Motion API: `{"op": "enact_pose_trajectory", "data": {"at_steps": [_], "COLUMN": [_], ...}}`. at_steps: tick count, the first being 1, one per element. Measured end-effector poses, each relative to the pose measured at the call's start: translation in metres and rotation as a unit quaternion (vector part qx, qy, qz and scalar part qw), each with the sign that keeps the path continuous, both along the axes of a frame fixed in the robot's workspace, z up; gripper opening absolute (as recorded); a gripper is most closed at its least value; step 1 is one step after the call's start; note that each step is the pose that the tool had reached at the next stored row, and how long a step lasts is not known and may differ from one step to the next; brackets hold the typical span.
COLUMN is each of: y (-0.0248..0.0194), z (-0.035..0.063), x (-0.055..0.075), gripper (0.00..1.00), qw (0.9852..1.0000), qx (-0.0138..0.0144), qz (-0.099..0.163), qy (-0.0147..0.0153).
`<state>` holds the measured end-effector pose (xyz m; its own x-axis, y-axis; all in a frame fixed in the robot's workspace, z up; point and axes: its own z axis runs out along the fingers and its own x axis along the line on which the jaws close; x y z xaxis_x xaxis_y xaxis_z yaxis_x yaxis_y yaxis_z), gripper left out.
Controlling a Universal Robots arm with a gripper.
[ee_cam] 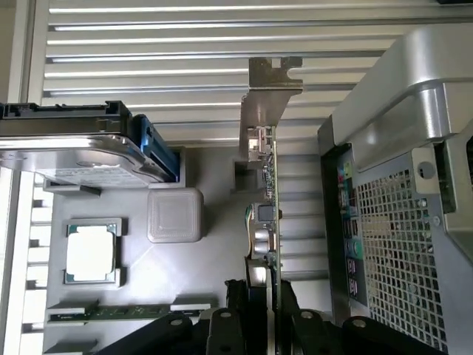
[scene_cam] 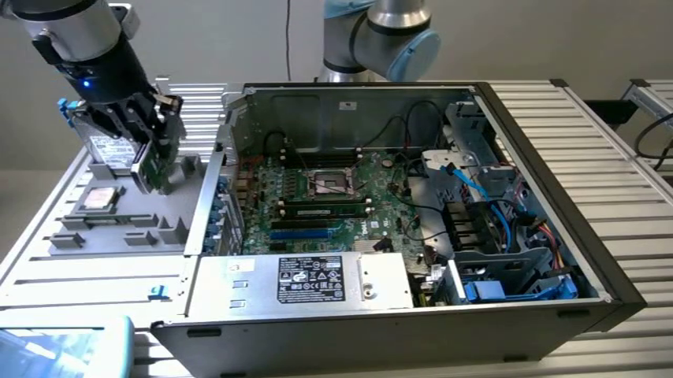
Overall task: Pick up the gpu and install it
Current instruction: 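Pick up the gpu and move the gpu toward the slot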
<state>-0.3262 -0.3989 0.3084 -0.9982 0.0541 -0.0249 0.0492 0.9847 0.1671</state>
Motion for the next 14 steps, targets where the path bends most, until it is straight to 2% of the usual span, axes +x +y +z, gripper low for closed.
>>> {"op": "enact_pose_trajectory", "data": {"at_steps": [8, 14], "y": [-0.0021, -0.0062], "z": [0.0364, 0.0638], "x": [0.005, 0.020], "gripper": [0.29, 0.29], "qw": [1.0000, 1.0000], "qx": [0.0000, 0.0000], "qz": [0.000, 0.000], "qy": [0.0001, 0.0013]}}
